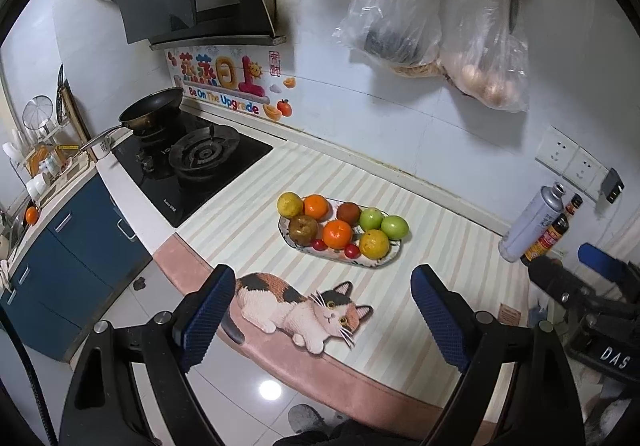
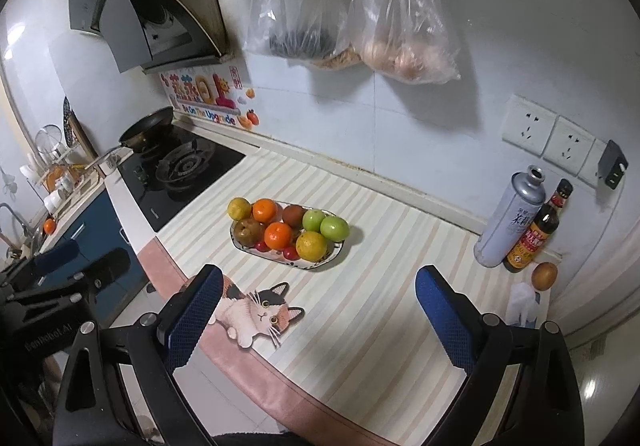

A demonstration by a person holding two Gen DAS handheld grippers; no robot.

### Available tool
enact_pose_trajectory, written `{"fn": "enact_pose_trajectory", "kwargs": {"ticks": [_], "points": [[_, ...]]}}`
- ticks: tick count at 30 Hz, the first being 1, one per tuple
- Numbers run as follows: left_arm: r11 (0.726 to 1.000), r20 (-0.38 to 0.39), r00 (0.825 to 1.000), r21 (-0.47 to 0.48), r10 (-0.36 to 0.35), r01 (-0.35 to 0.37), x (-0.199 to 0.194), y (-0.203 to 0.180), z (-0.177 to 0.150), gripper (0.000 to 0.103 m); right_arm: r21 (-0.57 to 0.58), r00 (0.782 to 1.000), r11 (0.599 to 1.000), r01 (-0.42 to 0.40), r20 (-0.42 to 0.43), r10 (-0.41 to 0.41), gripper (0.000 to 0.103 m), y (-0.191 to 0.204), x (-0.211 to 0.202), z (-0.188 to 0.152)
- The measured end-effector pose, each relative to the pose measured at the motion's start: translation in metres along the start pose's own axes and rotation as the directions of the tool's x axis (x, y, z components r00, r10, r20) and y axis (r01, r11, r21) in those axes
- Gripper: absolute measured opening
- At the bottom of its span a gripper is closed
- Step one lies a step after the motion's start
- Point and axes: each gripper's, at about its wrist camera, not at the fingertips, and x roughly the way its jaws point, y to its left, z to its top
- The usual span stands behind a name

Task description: Organize fruits

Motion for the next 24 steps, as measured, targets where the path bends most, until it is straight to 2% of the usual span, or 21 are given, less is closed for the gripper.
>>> {"fn": "enact_pose_trajectory", "kwargs": {"ticks": [2,3,8,12,24], "points": [[1.000,-0.009,1.000,0.009,0.011,-0.011,0.011,0.000,0.005,0.095,-0.003,1.000,1.000,-0.001,-0.009,0.001,0.099,0.000,0.012,0.002],[1.000,-0.017,1.000,0.011,0.025,-0.025,0.019,0.001,0.007,0.103,-0.007,1.000,1.000,0.004,-0.015,-0.004,0.099,0.000,0.020,0.003],[0.999,-0.041,0.998,0.004,0.055,-0.054,0.050,0.005,0.012,0.103,0.006,0.999,1.000,-0.011,-0.045,0.011,0.099,-0.008,0.056,0.009],[0.997,-0.064,0.995,0.001,0.081,-0.081,0.071,0.009,0.014,0.103,0.010,0.998,1.000,0.015,-0.065,-0.014,0.099,-0.013,0.085,0.014],[0.995,-0.115,0.989,-0.008,0.096,-0.098,0.123,0.013,0.024,0.103,-0.007,0.994,0.999,0.034,-0.105,-0.034,0.099,-0.007,0.144,0.028]]}}
